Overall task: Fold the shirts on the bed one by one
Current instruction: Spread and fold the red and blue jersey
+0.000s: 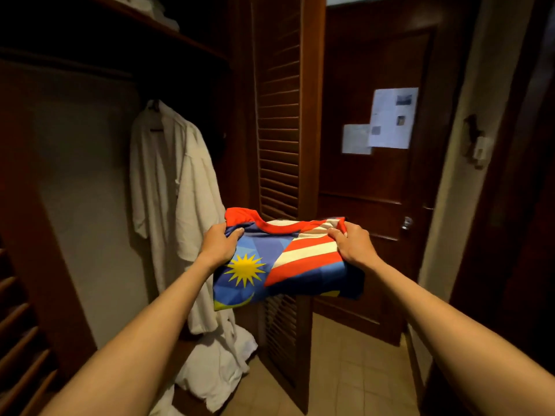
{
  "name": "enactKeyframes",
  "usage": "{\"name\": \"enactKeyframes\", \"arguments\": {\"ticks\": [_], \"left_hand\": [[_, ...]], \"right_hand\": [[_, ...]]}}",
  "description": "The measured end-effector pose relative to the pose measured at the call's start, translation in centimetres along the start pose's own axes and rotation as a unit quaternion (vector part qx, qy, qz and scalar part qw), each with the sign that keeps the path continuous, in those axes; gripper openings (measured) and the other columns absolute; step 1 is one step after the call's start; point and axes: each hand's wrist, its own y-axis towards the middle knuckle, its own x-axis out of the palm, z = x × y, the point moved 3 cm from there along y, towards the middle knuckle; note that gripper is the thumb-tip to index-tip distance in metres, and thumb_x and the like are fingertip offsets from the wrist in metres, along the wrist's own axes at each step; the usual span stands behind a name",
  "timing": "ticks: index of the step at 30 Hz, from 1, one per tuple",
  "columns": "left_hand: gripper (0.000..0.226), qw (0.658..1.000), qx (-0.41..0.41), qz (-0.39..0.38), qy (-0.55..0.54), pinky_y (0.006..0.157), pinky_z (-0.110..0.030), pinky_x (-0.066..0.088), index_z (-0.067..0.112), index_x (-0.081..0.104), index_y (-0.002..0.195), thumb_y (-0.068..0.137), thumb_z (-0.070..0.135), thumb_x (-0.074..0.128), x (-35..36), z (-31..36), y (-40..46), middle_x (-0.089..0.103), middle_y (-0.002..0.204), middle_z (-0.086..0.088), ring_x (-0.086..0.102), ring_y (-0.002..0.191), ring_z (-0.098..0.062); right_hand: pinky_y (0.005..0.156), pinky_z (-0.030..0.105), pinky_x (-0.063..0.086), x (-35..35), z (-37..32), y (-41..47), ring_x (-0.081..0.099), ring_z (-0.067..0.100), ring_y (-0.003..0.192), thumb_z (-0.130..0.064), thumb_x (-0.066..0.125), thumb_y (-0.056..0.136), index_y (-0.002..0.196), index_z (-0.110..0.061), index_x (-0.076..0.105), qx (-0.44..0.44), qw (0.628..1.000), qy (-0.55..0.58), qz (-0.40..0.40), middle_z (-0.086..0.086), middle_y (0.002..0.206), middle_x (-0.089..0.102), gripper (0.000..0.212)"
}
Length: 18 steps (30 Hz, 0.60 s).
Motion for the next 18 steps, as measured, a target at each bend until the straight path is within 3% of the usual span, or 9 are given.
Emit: {"name": "enactKeyframes", "arguments": {"ticks": [4,7,12,18], "left_hand": [[0.028,0.998,-0.052,0.027,0.009,0.079,-0.035,0.048,0.005,0.071,0.103,0.097,0.031,0.063,0.4,-3.7,5.6,0.072,0.099,-0.016,0.064,0.094,-0.034],[0.026,0.995,-0.081,0.056,0.009,0.071,-0.032,0.044,0.005,0.072,0.1,0.097,0.03,0.063,0.4,-7.0,8.6,0.071,0.093,-0.014,0.064,0.088,-0.03],[0.026,0.99,-0.108,0.083,0.025,0.07,-0.032,0.046,0.006,0.072,0.106,0.098,0.027,0.061,-0.2,-13.1,13.6,0.071,0.093,-0.014,0.061,0.082,-0.027],[0.025,0.981,-0.148,0.12,0.019,0.076,-0.033,0.049,0.005,0.071,0.104,0.097,0.027,0.062,-1.0,-19.7,20.1,0.073,0.096,-0.014,0.067,0.092,-0.029]], "right_hand": [[0.076,0.026,0.05,5.6,0.0,7.6,0.064,0.016,0.086,-0.035,0.051,0.101,0.123,-0.016,0.063,-0.027,0.998,0.024,-0.042,0.007,0.106,0.068,0.031],[0.057,0.011,0.036,10.5,0.1,12.2,0.055,0.0,0.071,-0.035,0.051,0.101,0.115,-0.017,0.064,-0.045,0.996,0.044,-0.06,-0.004,0.09,0.062,0.026],[0.065,0.018,0.039,19.5,-0.2,18.8,0.057,0.008,0.081,-0.034,0.05,0.102,0.114,-0.014,0.065,-0.078,0.988,0.063,-0.122,0.004,0.105,0.067,0.027],[0.09,0.039,0.05,28.2,-2.2,25.8,0.064,0.022,0.096,-0.033,0.05,0.101,0.103,-0.017,0.065,-0.127,0.973,0.106,-0.159,0.002,0.097,0.069,0.022]]}}
